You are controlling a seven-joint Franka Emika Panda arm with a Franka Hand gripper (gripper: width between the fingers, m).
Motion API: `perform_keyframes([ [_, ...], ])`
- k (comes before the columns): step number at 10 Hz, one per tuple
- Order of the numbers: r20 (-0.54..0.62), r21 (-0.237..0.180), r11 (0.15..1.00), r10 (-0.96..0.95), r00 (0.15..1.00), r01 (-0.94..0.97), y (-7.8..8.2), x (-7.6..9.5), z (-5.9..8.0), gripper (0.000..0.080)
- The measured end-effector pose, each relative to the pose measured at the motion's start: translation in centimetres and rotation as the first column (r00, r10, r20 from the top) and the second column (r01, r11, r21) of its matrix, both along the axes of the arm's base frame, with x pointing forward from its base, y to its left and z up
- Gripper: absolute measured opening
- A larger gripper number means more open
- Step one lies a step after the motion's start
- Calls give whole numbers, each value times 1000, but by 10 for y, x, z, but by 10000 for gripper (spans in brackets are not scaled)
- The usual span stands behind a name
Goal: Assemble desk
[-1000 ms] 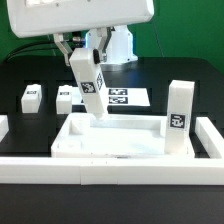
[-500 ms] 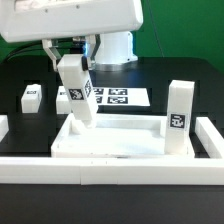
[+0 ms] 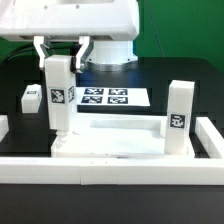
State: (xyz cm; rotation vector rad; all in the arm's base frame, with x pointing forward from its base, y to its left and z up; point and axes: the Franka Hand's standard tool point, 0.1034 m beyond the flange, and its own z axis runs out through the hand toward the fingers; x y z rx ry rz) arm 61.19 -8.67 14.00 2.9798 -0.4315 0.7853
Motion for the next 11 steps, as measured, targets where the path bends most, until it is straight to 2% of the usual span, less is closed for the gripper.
perform_keyframes([
  [4, -5, 0, 1000, 5, 1000, -5, 3, -2, -3, 290],
  [11, -30, -6, 1000, 8, 1000, -8, 1, -10, -17, 290],
])
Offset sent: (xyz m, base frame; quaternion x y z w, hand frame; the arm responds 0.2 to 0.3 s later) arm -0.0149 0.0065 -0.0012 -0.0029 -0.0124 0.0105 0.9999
